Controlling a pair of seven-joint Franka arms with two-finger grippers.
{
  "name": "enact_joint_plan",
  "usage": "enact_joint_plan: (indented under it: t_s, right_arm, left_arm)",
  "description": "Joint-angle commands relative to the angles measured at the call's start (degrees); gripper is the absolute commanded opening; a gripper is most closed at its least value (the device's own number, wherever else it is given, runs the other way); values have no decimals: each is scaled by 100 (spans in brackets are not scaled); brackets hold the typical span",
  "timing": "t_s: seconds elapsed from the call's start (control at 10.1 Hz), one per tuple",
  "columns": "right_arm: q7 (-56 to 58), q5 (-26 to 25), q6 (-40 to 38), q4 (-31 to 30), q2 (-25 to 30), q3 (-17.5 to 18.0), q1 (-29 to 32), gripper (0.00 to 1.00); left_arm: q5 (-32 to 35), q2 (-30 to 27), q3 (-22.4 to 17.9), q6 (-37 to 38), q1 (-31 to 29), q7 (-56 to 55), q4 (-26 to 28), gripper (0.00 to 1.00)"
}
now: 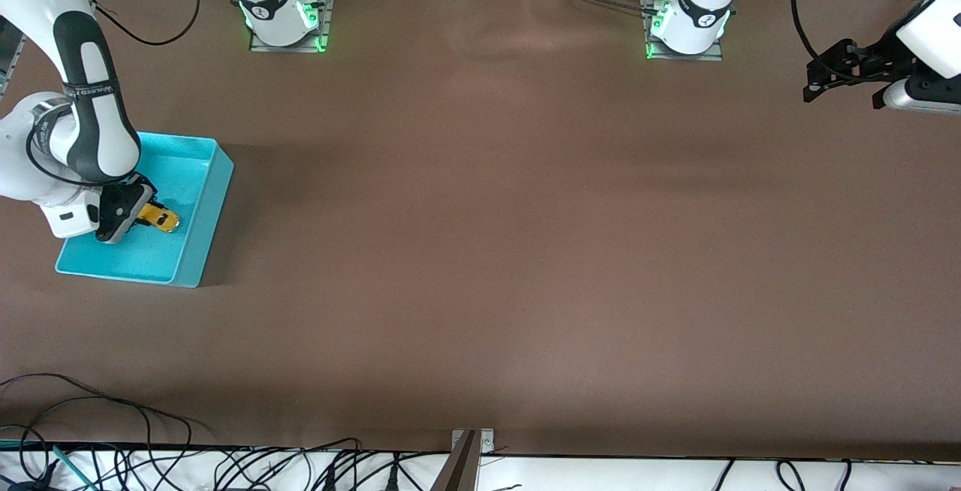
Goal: Wind up and store yellow beetle car
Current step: 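Lift the car into the turquoise bin and open the right gripper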
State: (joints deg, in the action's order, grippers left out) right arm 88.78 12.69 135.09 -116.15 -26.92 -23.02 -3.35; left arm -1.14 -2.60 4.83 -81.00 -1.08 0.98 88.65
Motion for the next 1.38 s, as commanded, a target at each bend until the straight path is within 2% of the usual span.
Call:
enact_joint_plan:
  t_s: [0.0, 0.59, 0.69, 0.79, 0.89, 0.99, 1.09, 1.19, 1.28]
  right_arm:
    - [70, 120, 131, -31, -85, -1, 89, 0]
    - [61, 190, 140, -22, -191, 17, 142, 0]
    - [61, 190, 140, -22, -191, 17, 142, 23]
    - [61, 190, 131, -22, -191, 17, 142, 42]
    - [61, 190, 114, -22, -191, 17, 142, 45]
    - [52, 199, 114, -13, -182, 25, 133, 68]
    - [35, 234, 88, 4, -165, 25, 133, 80]
    - [8, 251, 70, 22, -95, 25, 98, 84]
    - [-9, 252, 9, 57, 28, 34, 72, 96]
  left_arm:
    - [17, 93, 18, 137, 20, -81, -217, 100]
    - [17, 93, 18, 137, 20, -81, -225, 100]
    - [17, 93, 18, 137, 20, -81, -217, 100]
    - [17, 93, 18, 137, 20, -81, -217, 100]
    - [17, 93, 18, 137, 20, -81, -225, 100]
    - [17, 93, 18, 137, 20, -81, -226, 100]
    - [17, 93, 18, 137, 20, -81, -226, 100]
    - [17, 93, 18, 137, 20, -81, -217, 100]
    - [17, 93, 18, 137, 20, -81, -225, 100]
